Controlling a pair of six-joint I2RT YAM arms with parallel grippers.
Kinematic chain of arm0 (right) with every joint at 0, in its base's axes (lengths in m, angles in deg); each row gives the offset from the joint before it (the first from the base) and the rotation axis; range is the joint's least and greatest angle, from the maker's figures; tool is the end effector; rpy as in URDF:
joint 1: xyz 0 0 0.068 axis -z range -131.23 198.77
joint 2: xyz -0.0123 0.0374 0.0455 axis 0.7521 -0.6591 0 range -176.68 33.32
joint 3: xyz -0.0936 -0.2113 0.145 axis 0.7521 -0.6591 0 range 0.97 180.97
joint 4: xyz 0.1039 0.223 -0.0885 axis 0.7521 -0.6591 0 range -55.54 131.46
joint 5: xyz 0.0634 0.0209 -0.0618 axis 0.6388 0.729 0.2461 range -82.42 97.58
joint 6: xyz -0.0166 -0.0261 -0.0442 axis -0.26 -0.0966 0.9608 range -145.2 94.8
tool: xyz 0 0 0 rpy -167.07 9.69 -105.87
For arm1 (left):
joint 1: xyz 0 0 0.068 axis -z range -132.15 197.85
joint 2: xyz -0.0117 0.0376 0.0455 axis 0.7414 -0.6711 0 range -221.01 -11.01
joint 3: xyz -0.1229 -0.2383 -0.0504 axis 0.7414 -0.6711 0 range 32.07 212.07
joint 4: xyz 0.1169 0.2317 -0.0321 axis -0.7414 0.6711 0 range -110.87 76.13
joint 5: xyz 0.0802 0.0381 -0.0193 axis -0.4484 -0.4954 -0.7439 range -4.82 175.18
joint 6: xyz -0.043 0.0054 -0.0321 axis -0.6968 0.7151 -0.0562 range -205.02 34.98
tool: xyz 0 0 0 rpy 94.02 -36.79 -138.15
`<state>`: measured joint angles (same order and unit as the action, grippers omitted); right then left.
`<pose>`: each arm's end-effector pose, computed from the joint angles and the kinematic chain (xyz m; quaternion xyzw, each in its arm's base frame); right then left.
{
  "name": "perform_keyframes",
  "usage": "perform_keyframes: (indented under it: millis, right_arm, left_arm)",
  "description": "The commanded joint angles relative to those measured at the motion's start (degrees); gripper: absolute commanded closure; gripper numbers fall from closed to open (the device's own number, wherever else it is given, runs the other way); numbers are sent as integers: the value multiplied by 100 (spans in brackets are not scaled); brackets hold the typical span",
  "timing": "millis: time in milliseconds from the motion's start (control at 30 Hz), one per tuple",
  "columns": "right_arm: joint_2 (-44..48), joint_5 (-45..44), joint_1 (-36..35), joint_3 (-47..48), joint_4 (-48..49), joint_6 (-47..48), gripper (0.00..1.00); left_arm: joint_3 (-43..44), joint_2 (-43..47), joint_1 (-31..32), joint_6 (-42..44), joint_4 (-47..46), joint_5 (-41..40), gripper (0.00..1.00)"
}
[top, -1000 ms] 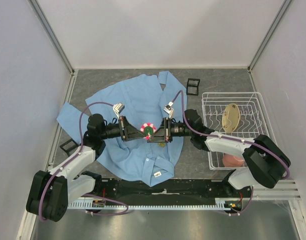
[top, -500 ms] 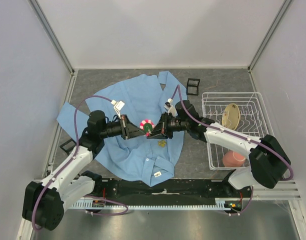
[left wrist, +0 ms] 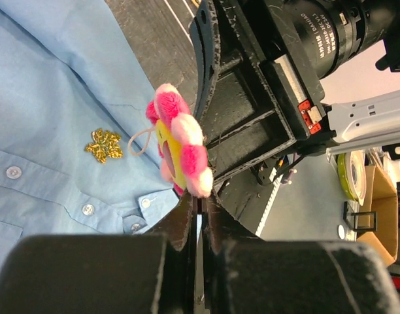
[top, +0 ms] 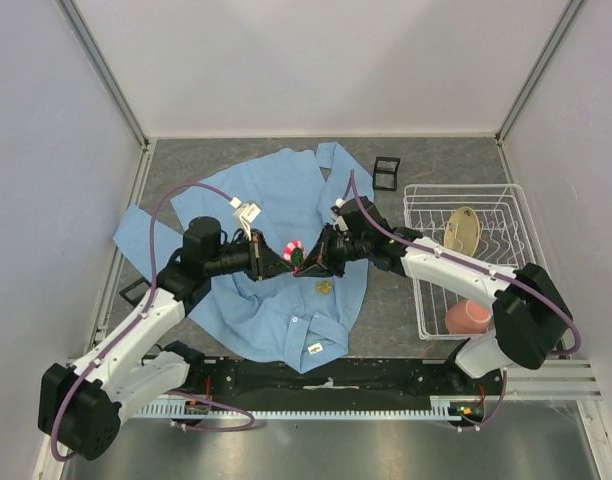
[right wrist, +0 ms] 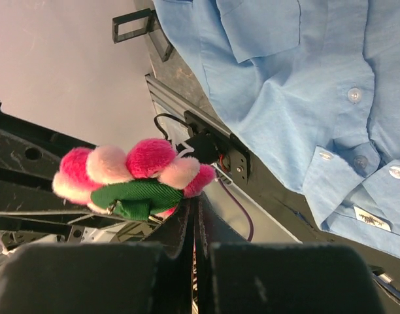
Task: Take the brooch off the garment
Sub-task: Close the brooch.
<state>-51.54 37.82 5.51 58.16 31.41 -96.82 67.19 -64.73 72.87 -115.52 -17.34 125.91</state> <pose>0.2238 0.2351 0.2516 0.1008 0.8684 0.4844 0.0316 0.1793 -0.1093 0.2670 0.1569 0.7862 -0.4993 0.3286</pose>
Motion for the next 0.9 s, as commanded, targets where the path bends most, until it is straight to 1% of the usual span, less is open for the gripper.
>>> perform_keyframes:
  millis: [0,133,233,367,400,467,500,567,633,667,700,733,767,800,833,867]
  right_arm:
    - [-136,-369,-50,512,266,-28,100]
    - [-224,-484,-42,662,249,68,100]
    - [-251,-501,-50,776,152,191,100]
    - [-93,-563,-50,566,55,297,100]
    - [-66,-528,-50,470,55,323,98]
    - [91,-510,-42,338,20,481,93]
    - [171,-528,-50,171,3,551,87]
    - [433,-598,-50,-14,-76,762,80]
    - [601,-624,-50,-278,-129,1131,67]
    - [733,-581,-50,-409,-138,1297,61]
    - [777,-537,-50,-436,-190,1752,52]
    - [804,-406,-50,-454,-321,2008,47]
    - [839,-335,-42,-480,-384,2237,44]
    - [857,-239,-42,-498,-402,2553,41]
    - [892,-151,-42,-507,-463,3104,38]
    - [971,-106,-42,-559,-463,3379,34]
  left_arm:
    - [145,80,223,211,280,260,98]
    - [5,72,232,18,104,549,98]
    - [-75,72,232,-131,-9,611,98]
    - [-136,45,223,-377,-124,454,98]
    - [-136,10,214,-465,-142,419,98]
    - [-128,1,136,-623,-177,304,98]
    - [-119,53,100,-763,-177,252,98]
    - [-119,124,-75,-922,-264,163,98]
    - [-119,107,-294,-1177,-327,408,98]
    - [-110,81,-356,-1247,-579,514,98]
    - [-101,19,-409,-1387,-651,637,98]
    - [-119,-94,-497,-1467,-748,864,98]
    - [-145,-148,-550,-1572,-862,988,98]
    - [-267,-200,-585,-1851,-1228,1103,98]
    - [-338,-236,-664,-2011,-1423,1330,98]
    - [-408,-306,-699,-2169,-1608,1437,98]
